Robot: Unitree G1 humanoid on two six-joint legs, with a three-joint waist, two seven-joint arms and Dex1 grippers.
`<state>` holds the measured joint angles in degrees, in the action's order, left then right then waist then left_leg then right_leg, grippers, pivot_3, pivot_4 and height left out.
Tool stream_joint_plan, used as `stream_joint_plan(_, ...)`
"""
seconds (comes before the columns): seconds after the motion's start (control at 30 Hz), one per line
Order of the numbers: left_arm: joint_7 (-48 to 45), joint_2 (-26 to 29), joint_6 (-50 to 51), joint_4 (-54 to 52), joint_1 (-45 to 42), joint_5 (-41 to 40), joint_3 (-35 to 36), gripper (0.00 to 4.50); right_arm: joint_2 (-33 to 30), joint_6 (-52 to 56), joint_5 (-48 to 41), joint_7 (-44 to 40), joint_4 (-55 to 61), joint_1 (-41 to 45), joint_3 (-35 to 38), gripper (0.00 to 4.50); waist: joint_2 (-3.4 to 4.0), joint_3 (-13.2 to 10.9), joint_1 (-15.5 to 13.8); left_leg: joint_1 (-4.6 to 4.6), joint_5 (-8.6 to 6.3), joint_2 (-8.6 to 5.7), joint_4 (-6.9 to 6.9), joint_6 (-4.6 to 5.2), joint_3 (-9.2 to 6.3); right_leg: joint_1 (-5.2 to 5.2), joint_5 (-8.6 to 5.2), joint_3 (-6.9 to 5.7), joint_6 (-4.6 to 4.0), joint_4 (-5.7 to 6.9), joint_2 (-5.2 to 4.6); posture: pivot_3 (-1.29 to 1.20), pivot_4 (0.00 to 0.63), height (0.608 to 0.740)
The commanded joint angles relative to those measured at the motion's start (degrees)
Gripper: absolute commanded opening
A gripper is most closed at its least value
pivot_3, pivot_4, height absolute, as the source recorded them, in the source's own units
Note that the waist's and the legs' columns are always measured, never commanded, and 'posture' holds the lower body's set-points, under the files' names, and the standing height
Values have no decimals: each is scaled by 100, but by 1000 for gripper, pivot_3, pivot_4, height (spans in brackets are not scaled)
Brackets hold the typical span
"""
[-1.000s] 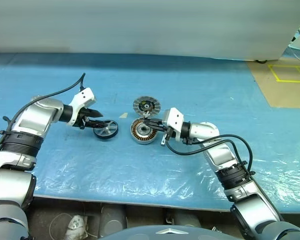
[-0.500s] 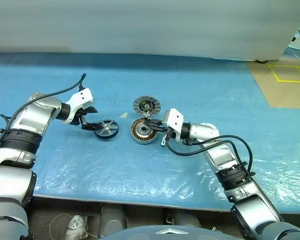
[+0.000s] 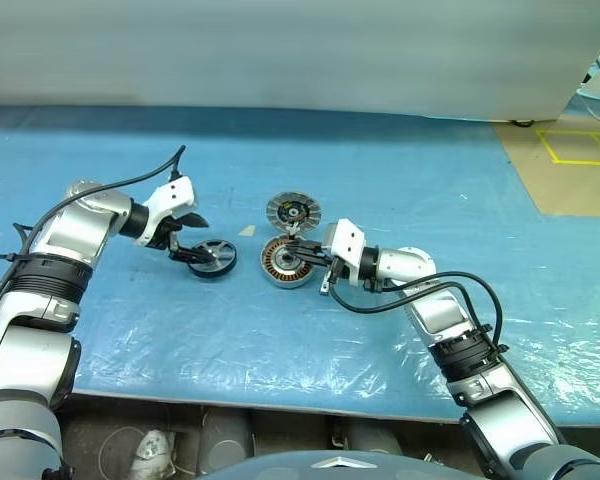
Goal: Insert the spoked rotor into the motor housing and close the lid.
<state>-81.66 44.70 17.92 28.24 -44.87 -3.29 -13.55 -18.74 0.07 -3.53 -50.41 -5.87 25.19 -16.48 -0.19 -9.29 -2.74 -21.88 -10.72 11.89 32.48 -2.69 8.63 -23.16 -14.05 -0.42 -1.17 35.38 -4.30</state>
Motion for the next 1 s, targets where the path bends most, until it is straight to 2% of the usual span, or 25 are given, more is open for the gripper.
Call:
stream_joint_plan(0.03, -174, 129, -209, -81, -89, 65, -9, 4465, 9, -47, -19, 24, 98, -25, 8, 0, 0, 0, 1, 0, 0, 0, 0, 0, 0, 0, 0, 0, 0, 0, 0, 0, 150, 740)
stream_joint_plan(0.47, -26, -80, -1014, 331, -23, 432, -82, 4465, 29, 1, -13, 74, 175, -74, -3, 0, 0, 0, -9, 0, 0, 0, 6, 0, -1, 0, 0, 0, 0, 5, -1, 0, 150, 740)
stream_joint_plan(1.0, -145, -91, -764, 210, 117, 483, -158, 4465, 37, 8, 17, 99, 162, -65, -19, 0, 0, 0, -6, 1, 0, 1, 8, 0, -1, 0, 0, 0, 0, 9, -1, 0, 150, 740)
